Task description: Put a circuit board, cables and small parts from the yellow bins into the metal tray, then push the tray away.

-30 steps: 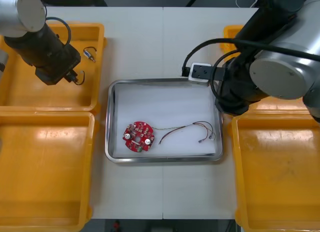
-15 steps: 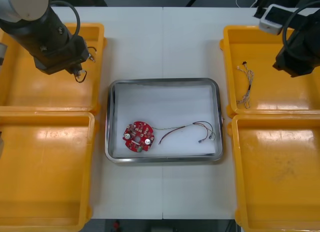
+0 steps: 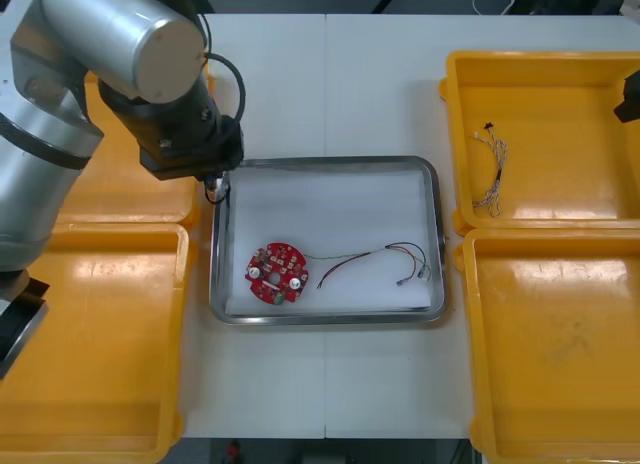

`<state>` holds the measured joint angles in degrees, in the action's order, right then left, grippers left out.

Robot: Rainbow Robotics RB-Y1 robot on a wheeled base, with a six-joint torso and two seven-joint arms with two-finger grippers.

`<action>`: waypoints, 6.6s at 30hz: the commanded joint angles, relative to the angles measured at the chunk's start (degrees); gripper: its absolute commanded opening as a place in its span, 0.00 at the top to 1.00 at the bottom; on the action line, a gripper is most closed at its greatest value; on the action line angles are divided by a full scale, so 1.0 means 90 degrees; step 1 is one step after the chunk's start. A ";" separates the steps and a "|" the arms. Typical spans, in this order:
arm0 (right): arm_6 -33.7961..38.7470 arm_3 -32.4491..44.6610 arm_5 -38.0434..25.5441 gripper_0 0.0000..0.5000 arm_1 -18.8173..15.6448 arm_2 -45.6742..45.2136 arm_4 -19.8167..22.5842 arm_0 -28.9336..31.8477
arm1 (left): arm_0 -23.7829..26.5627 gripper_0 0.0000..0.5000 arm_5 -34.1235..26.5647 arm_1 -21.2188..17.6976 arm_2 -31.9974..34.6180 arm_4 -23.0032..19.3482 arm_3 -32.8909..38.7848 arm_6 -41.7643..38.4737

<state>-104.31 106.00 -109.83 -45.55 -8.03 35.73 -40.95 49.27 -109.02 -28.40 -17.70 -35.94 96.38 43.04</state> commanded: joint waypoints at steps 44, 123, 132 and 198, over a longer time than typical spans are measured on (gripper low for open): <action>0.3826 -0.3370 0.1266 0.00 0.2043 0.0492 -0.1265 -0.1241 | -0.0006 0.00 0.1010 0.0665 -0.1080 0.0624 -0.0240 -0.0046; 0.3895 -0.1631 -0.0019 1.00 0.2033 -0.0211 -0.2281 -0.0030 | 0.1742 0.00 0.5014 -0.0028 0.1361 0.0058 -0.5797 0.0618; 0.3641 -0.0381 -0.0019 1.00 0.1584 -0.0631 -0.1070 -0.0020 | 0.1713 0.00 0.5248 0.0089 0.1058 0.0116 -0.5982 0.0667; -0.2560 -0.0323 0.3785 1.00 0.1887 0.4789 -0.0787 -0.0050 | 0.1068 1.00 0.2836 -0.0575 0.2484 0.0409 -0.3844 0.1292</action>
<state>-126.49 104.63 -78.22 -29.77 33.11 29.20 -41.36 59.38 -80.27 -30.88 3.09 -33.34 57.15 50.13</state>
